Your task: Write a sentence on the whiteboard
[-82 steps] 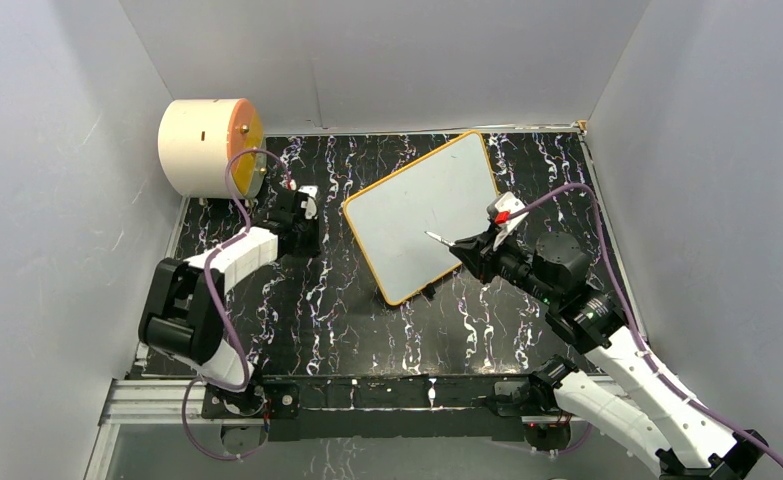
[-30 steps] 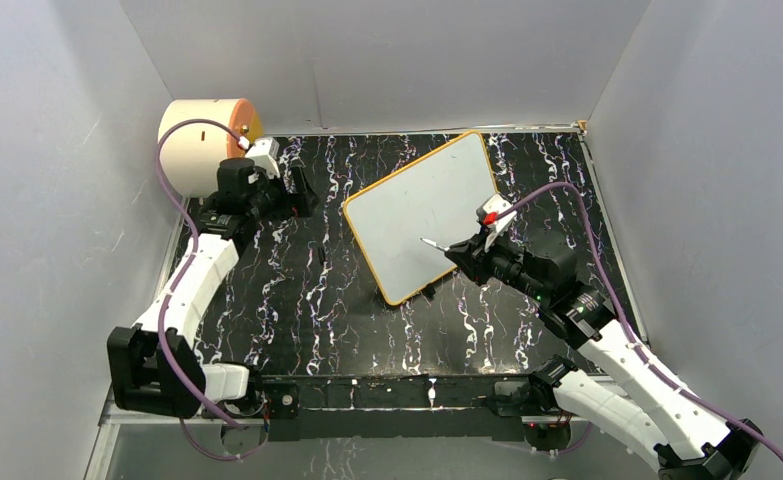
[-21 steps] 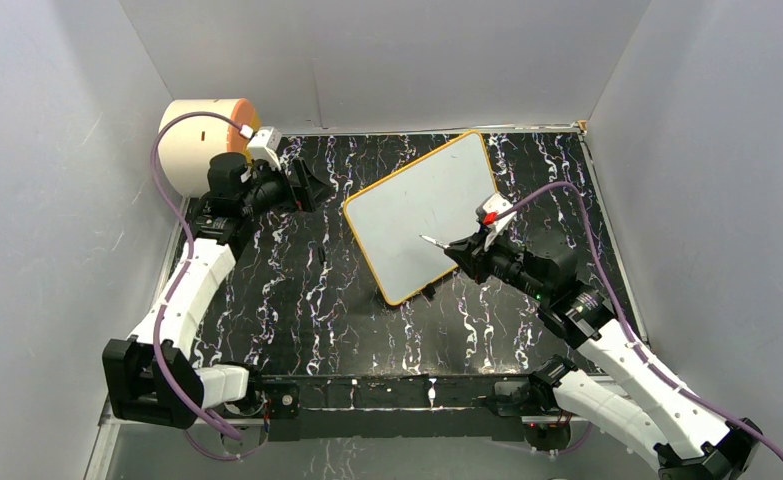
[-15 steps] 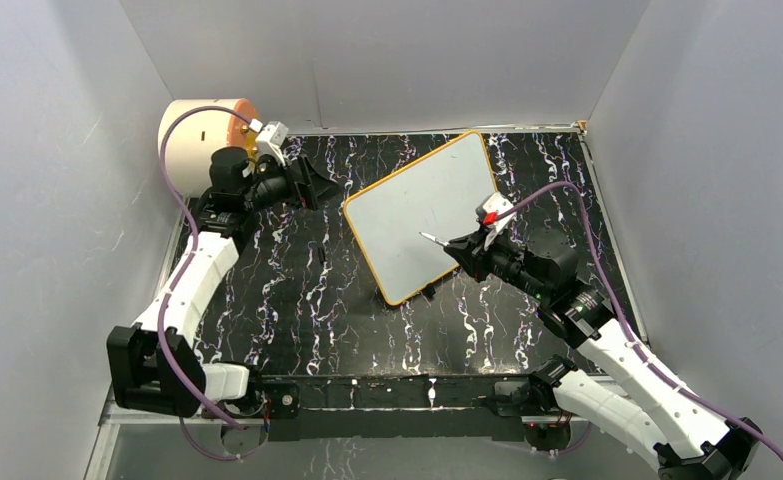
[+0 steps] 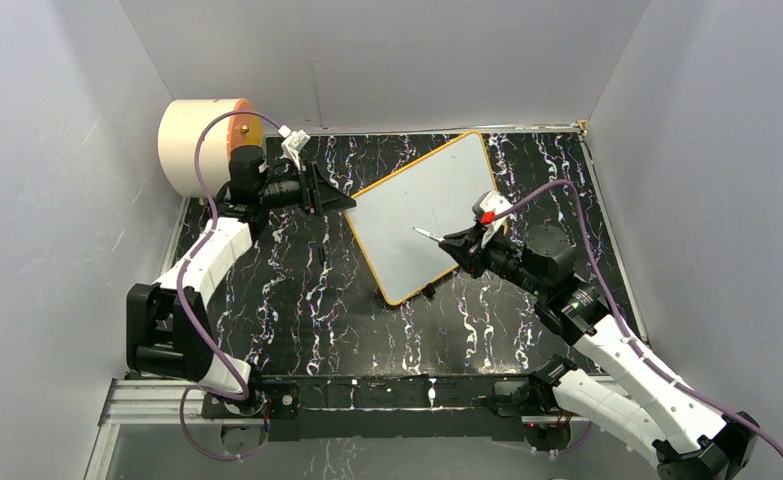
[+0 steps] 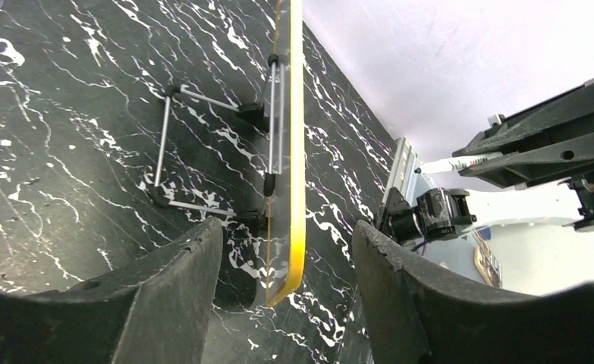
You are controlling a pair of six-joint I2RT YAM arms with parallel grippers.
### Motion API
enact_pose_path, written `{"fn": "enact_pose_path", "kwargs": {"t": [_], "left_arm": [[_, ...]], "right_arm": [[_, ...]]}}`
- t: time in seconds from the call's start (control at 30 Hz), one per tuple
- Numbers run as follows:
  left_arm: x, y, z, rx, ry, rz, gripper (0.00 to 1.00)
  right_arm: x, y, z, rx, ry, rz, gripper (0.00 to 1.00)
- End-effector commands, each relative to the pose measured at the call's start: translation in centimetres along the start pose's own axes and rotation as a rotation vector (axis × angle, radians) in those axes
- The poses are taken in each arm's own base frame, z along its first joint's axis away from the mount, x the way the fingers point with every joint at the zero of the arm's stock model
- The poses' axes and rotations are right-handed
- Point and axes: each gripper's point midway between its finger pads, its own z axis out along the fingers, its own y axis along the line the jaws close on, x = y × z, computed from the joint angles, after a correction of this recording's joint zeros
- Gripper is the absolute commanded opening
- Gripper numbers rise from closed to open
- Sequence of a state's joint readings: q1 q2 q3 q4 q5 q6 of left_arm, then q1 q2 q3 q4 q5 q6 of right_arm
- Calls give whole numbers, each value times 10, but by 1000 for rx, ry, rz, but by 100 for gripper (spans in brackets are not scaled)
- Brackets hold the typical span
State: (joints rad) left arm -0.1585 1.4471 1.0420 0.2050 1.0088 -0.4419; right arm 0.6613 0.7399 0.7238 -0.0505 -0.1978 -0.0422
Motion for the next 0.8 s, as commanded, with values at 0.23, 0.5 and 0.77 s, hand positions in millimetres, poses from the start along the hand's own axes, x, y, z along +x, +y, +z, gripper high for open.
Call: {"fn": "enact_pose_path", "kwargs": {"t": [0.23,0.5,0.77], "left_arm": [[4,-8,11,98,84,69,39],[2,-3,14,99,135,116,11],[1,1,17,129,186,156,1]], "right_arm": [[-38,0,6,-21,-107,-75,0],[-37,-1,15,-38,-100,-100,0],[-42,-5,28,-30,-97,-116,0]]}}
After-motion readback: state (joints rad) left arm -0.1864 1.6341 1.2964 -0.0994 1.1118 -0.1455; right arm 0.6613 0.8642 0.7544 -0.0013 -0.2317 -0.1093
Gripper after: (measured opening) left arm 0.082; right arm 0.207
